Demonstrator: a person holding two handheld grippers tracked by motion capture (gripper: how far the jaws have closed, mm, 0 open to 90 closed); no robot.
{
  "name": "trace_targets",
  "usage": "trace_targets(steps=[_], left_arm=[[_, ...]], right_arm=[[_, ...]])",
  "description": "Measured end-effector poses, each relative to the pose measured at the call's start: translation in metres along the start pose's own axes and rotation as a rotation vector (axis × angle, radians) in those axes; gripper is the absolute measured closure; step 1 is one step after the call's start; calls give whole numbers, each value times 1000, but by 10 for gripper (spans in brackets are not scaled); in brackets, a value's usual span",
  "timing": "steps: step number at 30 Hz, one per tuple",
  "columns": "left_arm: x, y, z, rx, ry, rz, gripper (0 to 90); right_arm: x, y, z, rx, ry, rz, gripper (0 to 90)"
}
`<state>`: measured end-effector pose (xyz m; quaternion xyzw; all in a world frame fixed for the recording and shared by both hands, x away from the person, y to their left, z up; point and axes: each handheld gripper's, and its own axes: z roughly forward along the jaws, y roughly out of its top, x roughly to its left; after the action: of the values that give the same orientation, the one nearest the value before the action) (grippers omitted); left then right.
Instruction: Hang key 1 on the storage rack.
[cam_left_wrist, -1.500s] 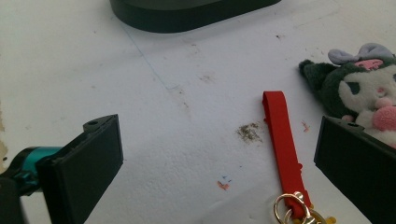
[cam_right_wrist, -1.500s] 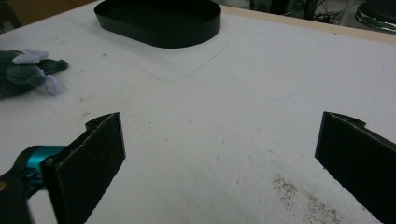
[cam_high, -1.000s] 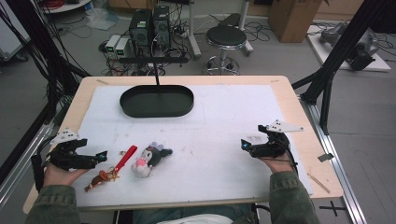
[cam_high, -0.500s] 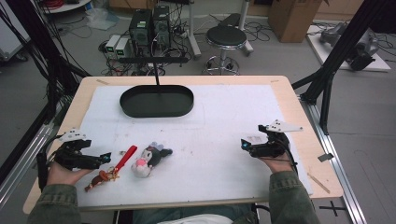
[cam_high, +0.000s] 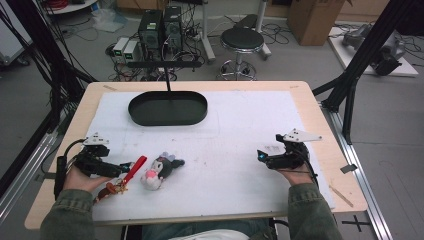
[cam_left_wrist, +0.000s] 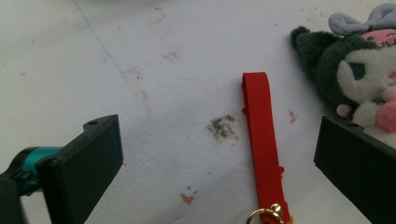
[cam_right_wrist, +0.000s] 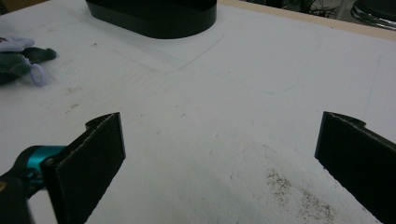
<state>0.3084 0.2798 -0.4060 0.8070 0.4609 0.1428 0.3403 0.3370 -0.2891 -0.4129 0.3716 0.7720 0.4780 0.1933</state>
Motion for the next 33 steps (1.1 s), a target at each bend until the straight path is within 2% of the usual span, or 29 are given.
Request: trace_targets(steps=[6,11,15,21,28,33], left_arm=[[-5,6,11,56,-7,13,17],[-6,7,18,93,2,24,17],[-7,7,27,141,16,23,17],[-17,11,37,170,28,50,17],[-25,16,49,211,46,56,31],[-27,21,48,188,46,41,112]], right_arm=[[-3,-1,-1,10,-19,1,6],[-3,-1,-1,11,-21,6,6],[-3,-2,-1,20,-24,-1,6],[-2,-2,-1,14,-26,-12,6],[-2,-2,0,24,-18,-3,6],[-3,-2,0,18,-13,10,6]])
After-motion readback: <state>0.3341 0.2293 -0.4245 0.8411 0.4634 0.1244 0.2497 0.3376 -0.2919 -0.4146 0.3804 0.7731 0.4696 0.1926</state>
